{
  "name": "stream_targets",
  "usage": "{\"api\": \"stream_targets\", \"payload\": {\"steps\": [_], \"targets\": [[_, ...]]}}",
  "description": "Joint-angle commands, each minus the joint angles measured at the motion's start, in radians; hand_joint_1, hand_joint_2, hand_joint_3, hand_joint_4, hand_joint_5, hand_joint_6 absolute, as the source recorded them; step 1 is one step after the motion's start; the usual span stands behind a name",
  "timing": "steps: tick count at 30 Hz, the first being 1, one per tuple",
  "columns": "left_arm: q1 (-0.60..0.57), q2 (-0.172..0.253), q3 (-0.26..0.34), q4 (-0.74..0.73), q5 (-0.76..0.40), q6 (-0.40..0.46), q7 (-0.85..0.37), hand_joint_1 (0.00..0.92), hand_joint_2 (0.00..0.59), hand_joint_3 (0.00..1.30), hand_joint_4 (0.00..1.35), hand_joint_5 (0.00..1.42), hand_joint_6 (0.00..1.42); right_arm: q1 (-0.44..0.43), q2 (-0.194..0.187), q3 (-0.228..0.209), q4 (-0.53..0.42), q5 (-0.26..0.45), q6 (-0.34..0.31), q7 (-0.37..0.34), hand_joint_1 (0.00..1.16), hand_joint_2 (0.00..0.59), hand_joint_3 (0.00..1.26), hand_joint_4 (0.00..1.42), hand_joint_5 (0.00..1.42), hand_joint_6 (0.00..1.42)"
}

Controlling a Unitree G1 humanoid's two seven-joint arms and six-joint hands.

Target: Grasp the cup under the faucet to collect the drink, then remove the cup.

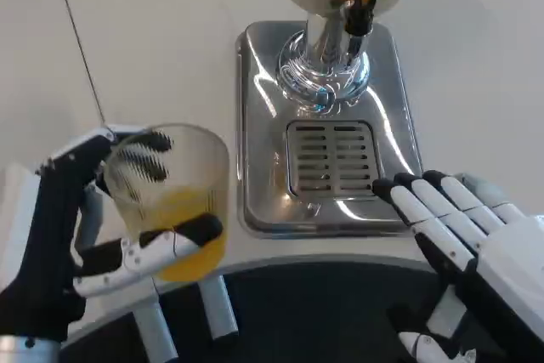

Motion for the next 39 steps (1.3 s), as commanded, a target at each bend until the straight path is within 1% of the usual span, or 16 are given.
{"api": "stream_targets", "payload": {"steps": [1,8,15,16,20,25,30,39], "targets": [[0.034,-0.008,0.021,-0.066,-0.039,-0.049,-0.025,0.829,0.0,1.13,1.01,1.28,1.42,0.031,0.012,-0.015,0.007,-0.006,-0.038,-0.025,0.21,0.522,0.0,0.0,0.0,0.0],[0.106,-0.03,0.019,-0.165,-0.079,-0.058,-0.073,0.829,0.0,1.13,1.01,1.28,1.42,0.08,0.028,-0.038,0.009,-0.002,-0.104,-0.063,0.2,0.529,0.0,0.0,0.0,0.0],[0.174,-0.05,0.009,-0.225,-0.097,-0.073,-0.121,0.829,0.0,1.13,1.01,1.28,1.42,0.13,0.064,-0.043,-0.005,0.008,-0.155,-0.085,0.19,0.536,0.0,0.0,0.0,0.0],[0.178,-0.052,0.007,-0.229,-0.097,-0.075,-0.125,0.829,0.0,1.13,1.01,1.28,1.42,0.134,0.068,-0.043,-0.008,0.008,-0.158,-0.085,0.17,0.546,0.0,0.0,0.0,0.0],[0.198,-0.063,-0.008,-0.248,-0.094,-0.081,-0.142,0.829,0.0,1.13,1.01,1.28,1.42,0.143,0.091,-0.034,-0.025,0.004,-0.166,-0.076,0.16,0.546,0.0,0.0,0.0,0.0],[0.209,-0.072,-0.015,-0.263,-0.091,-0.085,-0.153,0.829,0.0,1.13,1.01,1.28,1.42,0.142,0.107,-0.023,-0.038,-0.001,-0.164,-0.064,0.16,0.545,0.0,0.0,0.0,0.0],[0.227,-0.081,-0.019,-0.267,-0.09,-0.095,-0.159,0.829,0.0,1.13,1.01,1.28,1.42,0.128,0.123,0.006,-0.046,-0.019,-0.159,-0.051,0.15,0.545,0.0,0.0,0.0,0.0],[0.212,-0.086,-0.028,-0.268,-0.085,-0.086,-0.176,0.829,0.0,1.13,1.01,1.29,1.42,0.148,0.153,0.026,-0.051,-0.029,-0.161,-0.059,0.14,0.544,0.0,0.0,0.0,0.0]]}}
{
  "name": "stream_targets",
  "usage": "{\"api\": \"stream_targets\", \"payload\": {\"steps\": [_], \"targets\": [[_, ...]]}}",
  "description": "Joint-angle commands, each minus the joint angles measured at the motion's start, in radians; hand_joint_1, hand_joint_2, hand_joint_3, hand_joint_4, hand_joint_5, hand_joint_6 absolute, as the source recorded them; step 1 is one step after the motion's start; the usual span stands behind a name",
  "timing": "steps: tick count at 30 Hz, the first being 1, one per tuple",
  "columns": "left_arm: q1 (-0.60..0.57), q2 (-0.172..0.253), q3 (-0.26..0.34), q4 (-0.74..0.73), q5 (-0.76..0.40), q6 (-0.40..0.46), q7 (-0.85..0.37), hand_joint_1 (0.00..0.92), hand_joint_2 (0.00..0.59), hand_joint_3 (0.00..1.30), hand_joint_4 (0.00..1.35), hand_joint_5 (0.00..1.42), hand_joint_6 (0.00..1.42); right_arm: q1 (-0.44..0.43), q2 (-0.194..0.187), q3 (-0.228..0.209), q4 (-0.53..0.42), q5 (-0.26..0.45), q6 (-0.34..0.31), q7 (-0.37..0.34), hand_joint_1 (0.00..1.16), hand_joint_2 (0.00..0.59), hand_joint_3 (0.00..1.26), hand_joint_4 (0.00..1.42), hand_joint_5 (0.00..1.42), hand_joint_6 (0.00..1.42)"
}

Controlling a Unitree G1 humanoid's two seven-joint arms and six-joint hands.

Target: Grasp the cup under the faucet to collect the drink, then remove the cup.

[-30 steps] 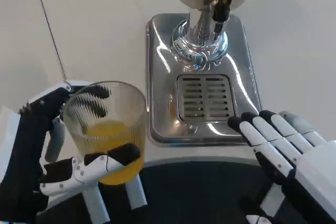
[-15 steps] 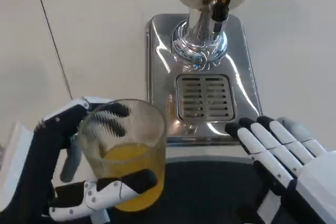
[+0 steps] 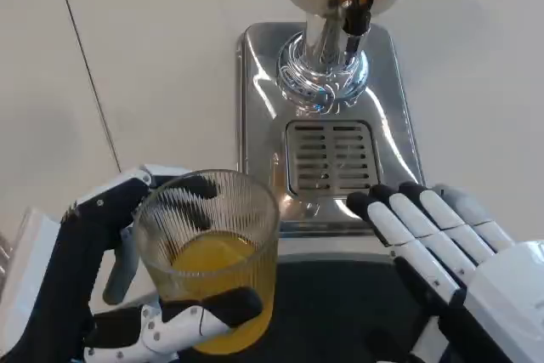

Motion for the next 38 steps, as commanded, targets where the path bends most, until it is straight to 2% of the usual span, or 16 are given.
{"api": "stream_targets", "payload": {"steps": [1,7,38], "targets": [[-0.02,-0.009,-0.018,-0.029,-0.007,-0.028,-0.01,0.829,0.0,1.13,1.01,1.29,1.42,0.023,0.018,0.008,-0.004,-0.007,-0.003,-0.003,0.14,0.544,0.0,0.0,0.0,0.0],[-0.034,-0.019,-0.031,-0.029,0.003,-0.016,-0.012,0.829,0.0,1.13,1.01,1.29,1.42,0.016,0.029,0.017,0.003,-0.013,0.0,-0.005,0.14,0.544,0.0,0.0,0.0,0.0],[-0.063,-0.038,-0.04,-0.023,0.014,0.037,-0.014,0.837,0.0,1.13,1.01,1.29,1.42,-0.017,0.019,0.031,-0.005,-0.012,0.065,0.054,0.13,0.544,0.0,0.0,0.0,0.0]]}}
